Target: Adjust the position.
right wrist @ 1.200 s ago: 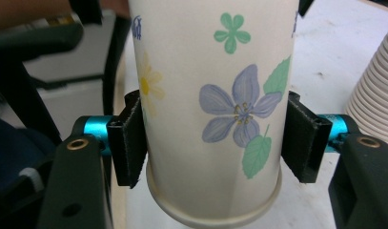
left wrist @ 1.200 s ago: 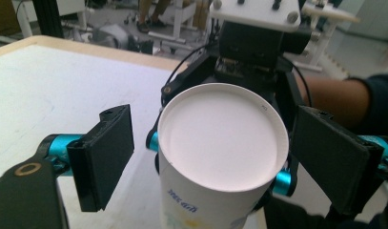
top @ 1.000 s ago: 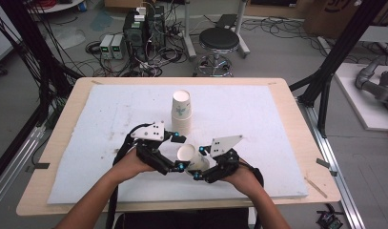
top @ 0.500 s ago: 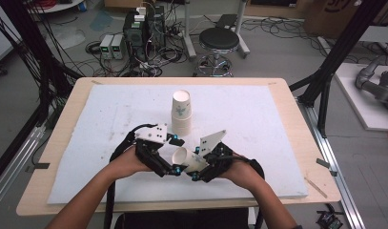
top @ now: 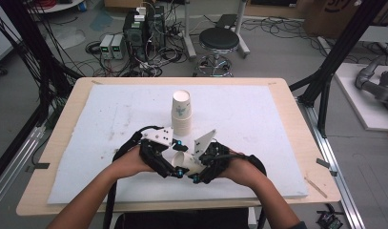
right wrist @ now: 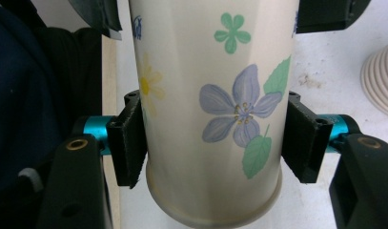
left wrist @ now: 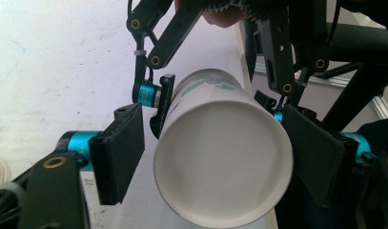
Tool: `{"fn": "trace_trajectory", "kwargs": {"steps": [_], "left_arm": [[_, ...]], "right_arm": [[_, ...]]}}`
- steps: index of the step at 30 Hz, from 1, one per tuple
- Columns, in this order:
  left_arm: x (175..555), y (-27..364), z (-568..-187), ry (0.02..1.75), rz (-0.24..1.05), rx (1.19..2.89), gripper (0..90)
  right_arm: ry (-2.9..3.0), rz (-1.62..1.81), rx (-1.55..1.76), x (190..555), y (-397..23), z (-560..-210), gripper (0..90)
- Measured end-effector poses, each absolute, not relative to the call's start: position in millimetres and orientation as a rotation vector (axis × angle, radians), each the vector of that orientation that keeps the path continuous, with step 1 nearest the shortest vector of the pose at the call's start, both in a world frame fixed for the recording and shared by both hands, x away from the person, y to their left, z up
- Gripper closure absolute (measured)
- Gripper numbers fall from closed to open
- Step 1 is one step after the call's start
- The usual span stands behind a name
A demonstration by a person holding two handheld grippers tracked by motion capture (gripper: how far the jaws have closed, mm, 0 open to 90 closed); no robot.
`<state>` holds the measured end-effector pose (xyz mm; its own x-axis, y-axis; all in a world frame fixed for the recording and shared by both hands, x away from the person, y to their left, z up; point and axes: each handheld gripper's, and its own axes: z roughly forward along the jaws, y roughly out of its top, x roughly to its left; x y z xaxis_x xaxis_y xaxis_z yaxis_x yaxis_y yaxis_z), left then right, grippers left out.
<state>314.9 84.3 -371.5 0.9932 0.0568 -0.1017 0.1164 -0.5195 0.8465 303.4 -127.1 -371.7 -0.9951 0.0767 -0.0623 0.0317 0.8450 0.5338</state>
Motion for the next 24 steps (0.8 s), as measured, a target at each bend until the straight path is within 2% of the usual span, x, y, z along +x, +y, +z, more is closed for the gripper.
{"fn": "trace_trajectory", "kwargs": {"steps": [3,4,5,11,12,13,14,15,24], "left_arm": [[315.2,83.3,-372.8,0.11,-0.082,2.13,29.2],[315.7,82.5,-374.6,0.081,-0.092,2.147,34.2],[315.7,82.5,-374.6,0.081,-0.092,2.147,35.1],[315.7,81.3,-376.8,0.067,-0.087,2.174,37.0],[316.8,82.9,-376.2,0.074,-0.083,2.164,37.2],[316.8,82.9,-376.2,0.074,-0.083,2.164,37.3],[317.1,84.3,-376.3,0.083,-0.073,2.143,37.4],[317.5,86.2,-375.8,0.093,-0.073,2.125,37.4],[321.6,107.9,-379.0,0.183,-0.056,1.951,37.5]], "right_arm": [[2.952,0.814,0.078,302.3,-125.6,-373.7,34.3],[2.958,0.785,0.068,302.7,-124.3,-375.7,34.4],[2.958,0.785,0.068,302.7,-124.3,-375.7,34.4],[2.975,0.739,0.086,301.2,-122.4,-379.1,34.5],[2.96,0.763,0.093,301.6,-124.1,-379.4,30.8],[2.96,0.763,0.093,301.6,-124.1,-379.4,30.8],[2.936,0.803,0.113,304.1,-127.9,-378.5,22.9],[2.921,0.831,0.163,304.2,-131.0,-377.8,19.1],[2.851,1.14,0.325,309.0,-164.3,-377.9,19.1]]}}
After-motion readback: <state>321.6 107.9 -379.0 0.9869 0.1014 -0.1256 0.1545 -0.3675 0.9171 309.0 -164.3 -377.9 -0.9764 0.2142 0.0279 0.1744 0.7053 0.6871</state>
